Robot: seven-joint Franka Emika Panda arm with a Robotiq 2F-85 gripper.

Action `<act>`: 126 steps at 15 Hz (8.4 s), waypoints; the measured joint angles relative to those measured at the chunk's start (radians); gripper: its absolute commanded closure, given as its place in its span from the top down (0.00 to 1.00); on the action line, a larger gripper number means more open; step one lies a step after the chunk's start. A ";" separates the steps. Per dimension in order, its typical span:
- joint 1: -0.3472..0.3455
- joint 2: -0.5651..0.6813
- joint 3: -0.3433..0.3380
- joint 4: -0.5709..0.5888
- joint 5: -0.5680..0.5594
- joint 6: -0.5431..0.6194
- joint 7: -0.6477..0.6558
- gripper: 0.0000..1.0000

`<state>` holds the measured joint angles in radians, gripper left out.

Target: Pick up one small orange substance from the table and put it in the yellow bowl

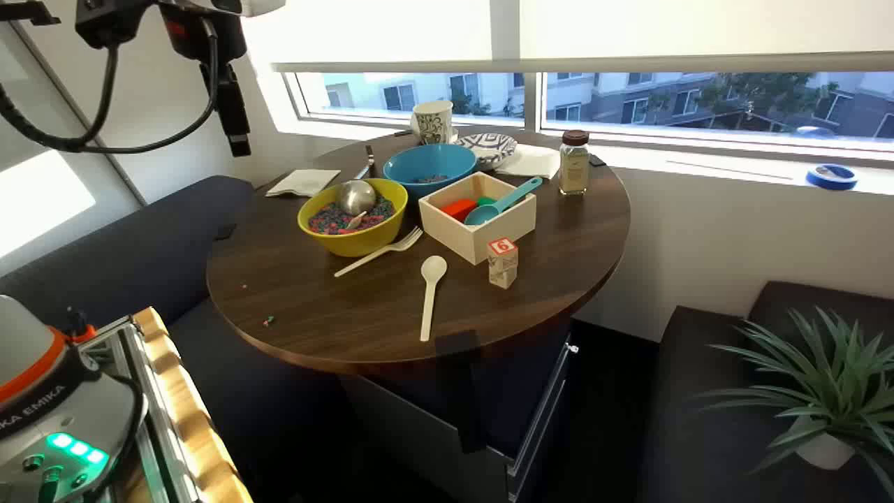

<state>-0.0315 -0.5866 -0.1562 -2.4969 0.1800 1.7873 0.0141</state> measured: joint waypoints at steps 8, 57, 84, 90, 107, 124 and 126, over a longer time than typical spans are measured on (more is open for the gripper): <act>0.000 0.000 0.000 0.000 0.000 0.000 0.000 1.00; -0.061 0.449 0.387 -0.114 -0.562 0.766 1.453 0.54; 0.072 0.385 0.350 -0.073 -0.675 0.737 1.521 0.03; 0.023 0.220 0.375 -0.068 -0.710 0.649 1.560 0.03; -0.093 0.175 0.372 -0.077 -0.809 0.429 1.616 0.65; 0.099 0.032 0.258 -0.069 -0.327 0.280 0.706 1.00; 0.099 -0.002 0.249 -0.048 -0.308 0.217 0.564 1.00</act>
<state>0.0671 -0.5885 0.0933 -2.5450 -0.1278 2.0044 0.5779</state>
